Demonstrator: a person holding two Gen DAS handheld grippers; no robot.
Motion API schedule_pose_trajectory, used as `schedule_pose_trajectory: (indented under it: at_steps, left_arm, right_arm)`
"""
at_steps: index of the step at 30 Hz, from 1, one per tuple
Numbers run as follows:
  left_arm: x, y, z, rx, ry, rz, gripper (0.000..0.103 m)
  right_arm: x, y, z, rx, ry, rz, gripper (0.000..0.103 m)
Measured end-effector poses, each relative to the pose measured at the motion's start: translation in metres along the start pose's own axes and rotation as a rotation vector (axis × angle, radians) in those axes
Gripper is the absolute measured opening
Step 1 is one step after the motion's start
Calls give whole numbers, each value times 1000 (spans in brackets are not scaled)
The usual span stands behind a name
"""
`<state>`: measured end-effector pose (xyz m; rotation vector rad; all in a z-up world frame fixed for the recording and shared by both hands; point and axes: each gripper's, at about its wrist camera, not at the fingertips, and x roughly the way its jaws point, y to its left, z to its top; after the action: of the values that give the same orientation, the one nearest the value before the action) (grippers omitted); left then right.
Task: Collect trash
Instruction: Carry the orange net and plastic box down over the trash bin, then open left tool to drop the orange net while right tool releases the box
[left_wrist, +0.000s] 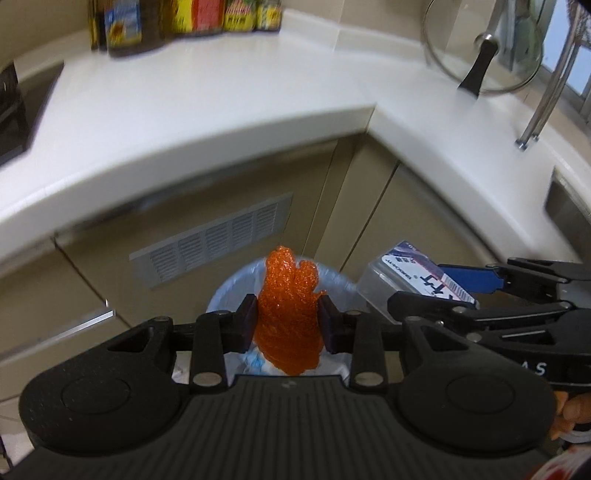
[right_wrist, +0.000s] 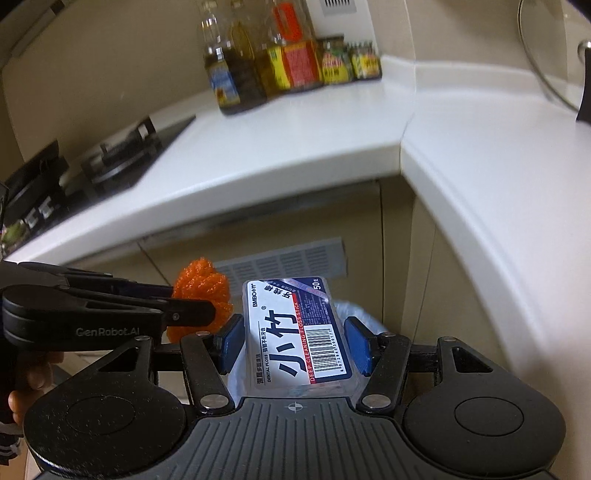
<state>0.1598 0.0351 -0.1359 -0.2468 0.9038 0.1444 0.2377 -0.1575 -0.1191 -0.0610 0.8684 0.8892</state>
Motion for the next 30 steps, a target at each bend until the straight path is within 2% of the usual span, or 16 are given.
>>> schedule_pose_trajectory:
  at_steps: [12, 19, 30]
  left_arm:
    - [86, 28, -38, -13, 157, -36, 32]
    - [130, 32, -43, 2, 196, -69, 32]
    - [173, 33, -47, 25, 236, -64, 33]
  right_arm:
    - [82, -21, -38, 76, 146, -65, 59]
    - [116, -35, -48, 116, 168, -99, 59]
    - [129, -49, -50, 170, 156, -137, 59]
